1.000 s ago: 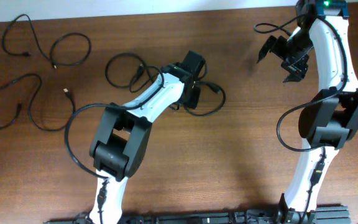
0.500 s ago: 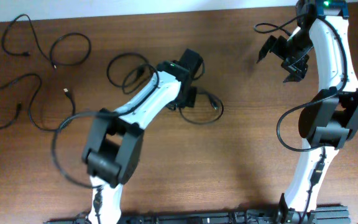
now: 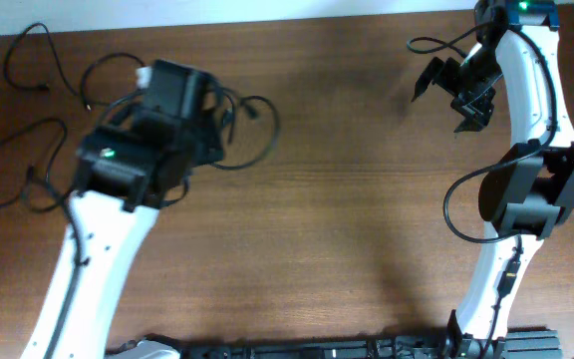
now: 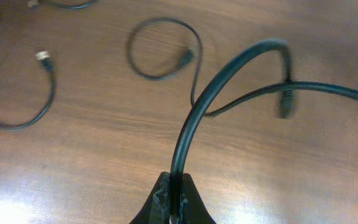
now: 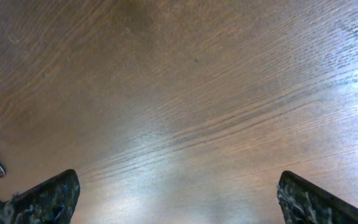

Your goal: Untangle cables

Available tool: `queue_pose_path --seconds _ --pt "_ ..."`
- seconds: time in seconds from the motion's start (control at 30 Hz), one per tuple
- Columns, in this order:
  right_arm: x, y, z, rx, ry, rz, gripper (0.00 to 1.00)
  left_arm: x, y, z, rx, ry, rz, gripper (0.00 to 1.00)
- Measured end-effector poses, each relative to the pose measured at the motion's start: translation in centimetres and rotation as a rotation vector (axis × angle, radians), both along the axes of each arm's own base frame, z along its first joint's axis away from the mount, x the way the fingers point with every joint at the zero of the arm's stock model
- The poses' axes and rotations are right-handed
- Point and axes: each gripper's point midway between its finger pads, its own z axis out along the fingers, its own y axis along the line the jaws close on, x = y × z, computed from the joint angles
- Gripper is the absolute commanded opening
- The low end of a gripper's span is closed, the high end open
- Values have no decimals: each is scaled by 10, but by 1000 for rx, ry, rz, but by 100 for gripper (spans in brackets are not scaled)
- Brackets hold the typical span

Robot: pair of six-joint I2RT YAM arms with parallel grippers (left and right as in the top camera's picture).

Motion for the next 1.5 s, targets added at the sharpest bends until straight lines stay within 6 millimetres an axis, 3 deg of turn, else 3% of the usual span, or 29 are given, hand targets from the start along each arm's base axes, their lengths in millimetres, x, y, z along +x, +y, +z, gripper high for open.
queue_pose_path --seconds 0.07,0.1,0.23,0.3,0.4,0.47,0.57,0.63,0.7,0.73,0.8,0.9,1.07,1.17,1.27,1.33,1.43,1.5 --pt "0 0 0 0 1 0 98 -10 30 23 -38 -71 116 0" --pt "0 0 0 0 1 -1 98 -23 36 43 -70 -139 135 0" --pt "0 0 0 0 0 -1 98 -65 48 89 -137 -300 144 0" --pt "0 0 0 0 0 0 98 -81 53 96 -146 -324 147 0" --pt "0 0 0 0 1 0 98 -110 85 86 -122 -292 355 0" --pt "0 0 0 0 0 0 98 -122 103 92 -109 -341 466 0" --pt "0 0 0 0 0 0 98 -127 123 99 -123 -399 608 0" --pt "0 0 0 0 0 0 99 -124 124 97 -111 -392 619 0" --pt "0 0 0 0 0 0 98 -108 112 84 -87 -311 547 0" --pt "0 0 0 0 1 -1 98 -95 99 68 -84 -228 476 0" --pt "-1 0 0 0 2 0 98 -69 76 20 -43 -10 371 0" --pt "0 0 0 0 1 0 98 -31 58 -45 40 235 276 0" --pt "0 0 0 0 0 0 98 5 45 -131 146 486 137 0" --pt "0 0 0 0 1 -1 98 27 40 -171 183 541 49 0" --pt "0 0 0 0 -1 0 98 30 39 -192 215 593 -18 0" --pt "0 0 0 0 0 0 99 35 38 -206 223 612 -47 13" --pt "0 0 0 0 -1 0 98 45 37 -211 224 586 -95 13" --pt "0 0 0 0 0 -1 98 54 49 -211 212 563 -79 15"
